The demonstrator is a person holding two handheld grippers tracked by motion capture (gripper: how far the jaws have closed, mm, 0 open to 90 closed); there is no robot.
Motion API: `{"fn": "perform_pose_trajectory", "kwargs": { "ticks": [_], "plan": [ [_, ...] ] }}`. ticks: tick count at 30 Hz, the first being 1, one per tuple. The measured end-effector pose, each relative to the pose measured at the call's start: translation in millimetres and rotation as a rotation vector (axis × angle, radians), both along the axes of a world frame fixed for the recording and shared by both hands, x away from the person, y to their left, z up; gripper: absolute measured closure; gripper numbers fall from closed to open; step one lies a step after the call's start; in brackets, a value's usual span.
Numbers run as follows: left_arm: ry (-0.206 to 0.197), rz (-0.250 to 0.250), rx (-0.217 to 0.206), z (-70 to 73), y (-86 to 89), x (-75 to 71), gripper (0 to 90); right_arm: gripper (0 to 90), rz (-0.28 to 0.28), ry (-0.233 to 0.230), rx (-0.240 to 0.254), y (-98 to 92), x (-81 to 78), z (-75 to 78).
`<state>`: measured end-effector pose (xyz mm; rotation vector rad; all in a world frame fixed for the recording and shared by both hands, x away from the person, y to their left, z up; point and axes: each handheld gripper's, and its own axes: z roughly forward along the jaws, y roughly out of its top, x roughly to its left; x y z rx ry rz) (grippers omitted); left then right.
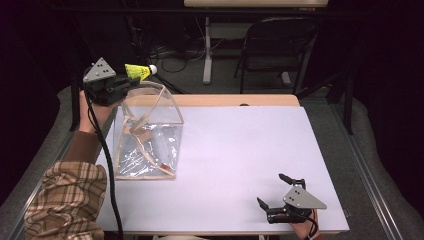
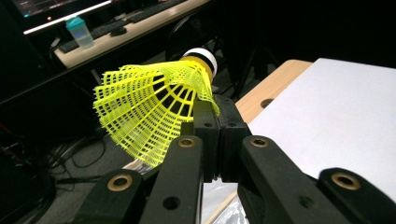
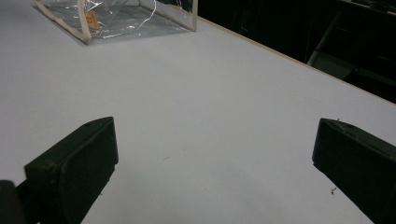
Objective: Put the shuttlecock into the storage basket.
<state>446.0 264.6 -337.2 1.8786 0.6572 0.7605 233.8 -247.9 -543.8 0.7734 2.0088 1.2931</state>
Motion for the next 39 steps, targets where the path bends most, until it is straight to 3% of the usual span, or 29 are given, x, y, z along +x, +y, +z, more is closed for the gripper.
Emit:
{"fn": "perform_pose_trajectory", "kwargs": {
  "ticks": [13,39],
  "plan": [
    [0.011,0.044,-0.031,-7.3,12.9,3.8,89.3,0.0,-0.002,0.002,-0.001,0.2,0.1,-0.3],
    [0.056,0.081,-0.018,-32.5,23.1,7.2,89.4,0.0,0.0,0.0,-0.002,1.1,0.7,-0.7]
  ]
}}
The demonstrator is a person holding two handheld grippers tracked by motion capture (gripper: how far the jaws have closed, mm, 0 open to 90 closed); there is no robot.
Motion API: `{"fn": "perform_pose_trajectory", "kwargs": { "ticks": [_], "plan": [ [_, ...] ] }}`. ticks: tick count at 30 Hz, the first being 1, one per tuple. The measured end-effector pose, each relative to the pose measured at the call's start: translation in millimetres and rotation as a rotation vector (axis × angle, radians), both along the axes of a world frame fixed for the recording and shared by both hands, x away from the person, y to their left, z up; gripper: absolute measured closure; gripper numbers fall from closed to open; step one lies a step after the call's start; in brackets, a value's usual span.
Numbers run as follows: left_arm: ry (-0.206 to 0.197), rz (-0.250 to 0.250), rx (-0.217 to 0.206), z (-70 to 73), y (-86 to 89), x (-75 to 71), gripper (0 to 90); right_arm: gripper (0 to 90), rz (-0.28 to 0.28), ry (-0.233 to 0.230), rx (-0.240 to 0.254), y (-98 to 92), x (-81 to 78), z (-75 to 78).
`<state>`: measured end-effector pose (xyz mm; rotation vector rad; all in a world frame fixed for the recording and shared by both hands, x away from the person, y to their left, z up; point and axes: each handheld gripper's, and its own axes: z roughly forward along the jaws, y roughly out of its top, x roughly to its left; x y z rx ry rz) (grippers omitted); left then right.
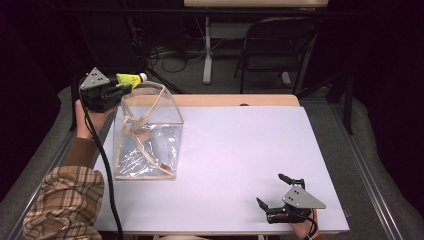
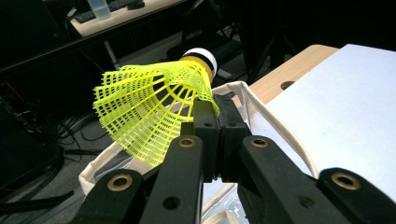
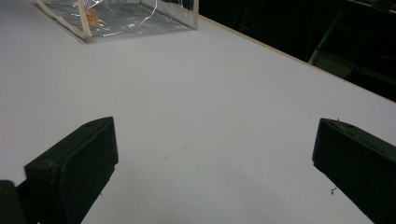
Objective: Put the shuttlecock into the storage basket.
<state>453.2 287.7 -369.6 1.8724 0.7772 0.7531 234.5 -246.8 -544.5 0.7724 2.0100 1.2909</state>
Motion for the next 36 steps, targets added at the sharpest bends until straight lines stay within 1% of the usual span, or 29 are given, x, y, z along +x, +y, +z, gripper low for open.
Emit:
{"fn": "perform_pose_trajectory", "kwargs": {
  "ticks": [13,17,24,27,31,36],
  "plan": [
    [0.019,-0.003,0.009,-8.2,-2.6,3.4,89.3,0.0,0.0,0.002,-0.001,0.0,-0.4,0.2],
    [0.036,-0.007,0.016,-11.8,-4.3,6.9,89.3,0.0,-0.002,0.004,-0.003,-0.2,-0.3,0.2],
    [0.05,-0.014,0.023,-15.8,-7.7,9.2,89.3,0.0,-0.001,0.002,-0.002,-0.1,-0.4,0.2],
    [0.062,-0.016,0.038,-19.9,-9.0,10.7,89.3,0.0,-0.002,0.003,-0.001,-0.5,-0.5,0.3],
    [0.074,-0.016,0.032,-25.1,-10.7,13.7,89.3,0.0,-0.002,0.004,-0.002,-0.3,-0.5,0.2],
    [0.087,-0.019,0.041,-29.4,-13.7,17.4,89.3,0.0,-0.003,0.003,0.0,-0.5,-0.6,0.3]
  ]
}}
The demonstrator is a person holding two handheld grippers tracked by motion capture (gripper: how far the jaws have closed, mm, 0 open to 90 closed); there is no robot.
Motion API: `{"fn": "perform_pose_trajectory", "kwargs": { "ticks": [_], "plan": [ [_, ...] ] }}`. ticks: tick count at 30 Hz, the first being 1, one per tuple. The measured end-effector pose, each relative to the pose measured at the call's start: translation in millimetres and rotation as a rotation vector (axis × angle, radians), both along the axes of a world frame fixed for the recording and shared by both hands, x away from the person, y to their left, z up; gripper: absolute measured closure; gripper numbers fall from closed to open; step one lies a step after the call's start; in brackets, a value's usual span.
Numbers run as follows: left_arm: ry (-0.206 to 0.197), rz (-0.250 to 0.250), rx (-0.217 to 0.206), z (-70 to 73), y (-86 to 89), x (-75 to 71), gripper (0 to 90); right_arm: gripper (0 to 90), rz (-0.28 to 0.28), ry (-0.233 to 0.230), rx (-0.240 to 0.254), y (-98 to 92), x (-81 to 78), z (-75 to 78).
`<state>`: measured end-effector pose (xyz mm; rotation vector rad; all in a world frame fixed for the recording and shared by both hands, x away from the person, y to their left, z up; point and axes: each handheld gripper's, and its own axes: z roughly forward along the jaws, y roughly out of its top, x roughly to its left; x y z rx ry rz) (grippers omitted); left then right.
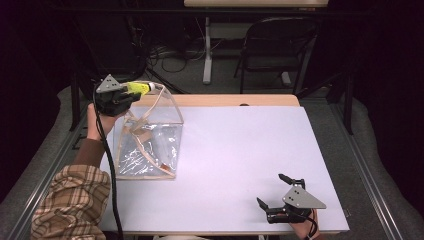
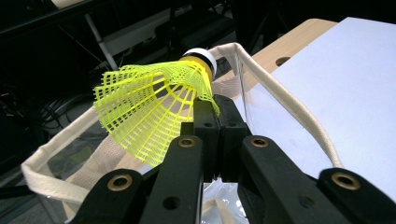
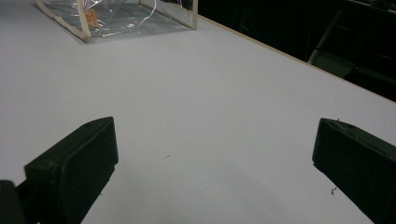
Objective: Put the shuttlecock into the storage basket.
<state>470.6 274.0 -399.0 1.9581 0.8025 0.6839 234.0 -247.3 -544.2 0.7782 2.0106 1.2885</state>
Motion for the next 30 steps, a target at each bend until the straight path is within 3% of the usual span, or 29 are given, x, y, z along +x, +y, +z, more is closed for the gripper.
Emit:
{"fn": "perform_pose_trajectory", "kwargs": {
  "ticks": [30],
  "plan": [
    [0.092,-0.006,0.023,-24.9,-3.4,13.9,89.2,0.0,0.002,-0.002,-0.002,-0.6,-0.3,0.3]
  ]
}}
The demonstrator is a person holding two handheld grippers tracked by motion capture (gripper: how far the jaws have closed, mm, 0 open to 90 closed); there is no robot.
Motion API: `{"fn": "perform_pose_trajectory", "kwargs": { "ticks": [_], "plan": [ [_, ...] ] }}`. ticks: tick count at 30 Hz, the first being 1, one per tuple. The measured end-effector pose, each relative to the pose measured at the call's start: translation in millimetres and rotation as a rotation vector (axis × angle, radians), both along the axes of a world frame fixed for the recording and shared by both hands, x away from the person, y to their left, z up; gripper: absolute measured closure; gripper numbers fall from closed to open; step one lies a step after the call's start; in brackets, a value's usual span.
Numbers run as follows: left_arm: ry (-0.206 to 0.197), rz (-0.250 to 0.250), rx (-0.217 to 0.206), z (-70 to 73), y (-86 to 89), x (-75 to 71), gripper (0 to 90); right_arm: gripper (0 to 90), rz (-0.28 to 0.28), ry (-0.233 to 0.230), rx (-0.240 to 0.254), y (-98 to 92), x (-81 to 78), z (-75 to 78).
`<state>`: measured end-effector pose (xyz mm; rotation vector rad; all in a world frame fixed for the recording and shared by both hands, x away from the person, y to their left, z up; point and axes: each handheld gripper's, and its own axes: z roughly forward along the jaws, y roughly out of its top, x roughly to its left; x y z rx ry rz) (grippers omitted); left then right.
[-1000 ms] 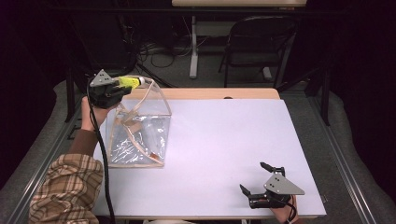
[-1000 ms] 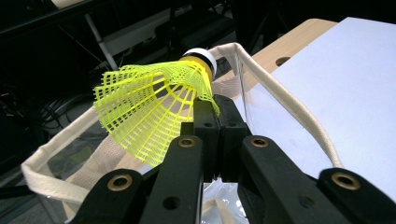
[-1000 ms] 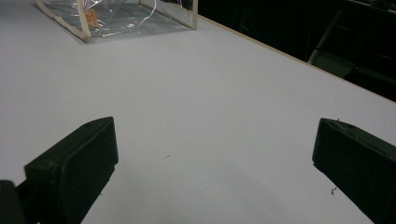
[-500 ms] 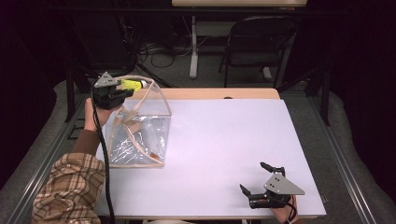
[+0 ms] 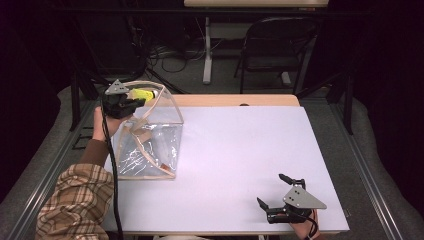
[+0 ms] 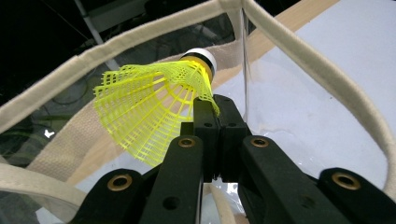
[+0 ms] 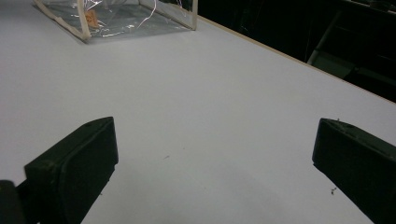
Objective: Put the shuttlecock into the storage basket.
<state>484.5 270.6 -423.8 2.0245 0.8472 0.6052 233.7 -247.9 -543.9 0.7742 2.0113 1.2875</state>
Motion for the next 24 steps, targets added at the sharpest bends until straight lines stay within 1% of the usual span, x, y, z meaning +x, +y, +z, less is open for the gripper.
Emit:
{"fn": "perform_pose_trajectory", "kwargs": {
  "ticks": [6,11,15,21,24],
  "plan": [
    [0.017,0.001,0.007,-4.9,-0.3,1.5,89.2,0.0,-0.001,0.0,0.001,0.2,0.1,-0.1],
    [0.027,0.003,0.004,-8.1,-0.3,2.9,89.1,0.0,-0.001,0.0,0.0,0.2,0.1,-0.1],
    [0.038,0.001,0.012,-11.7,-0.7,3.9,89.1,0.0,-0.001,0.0,0.001,0.1,0.1,-0.1],
    [0.05,0.001,0.009,-14.5,-0.5,5.2,89.1,0.0,-0.001,-0.001,0.001,0.1,0.0,-0.1],
    [0.058,0.0,0.016,-16.1,-1.1,5.8,89.1,0.0,-0.001,0.0,0.0,0.2,0.1,-0.1]
  ]
}}
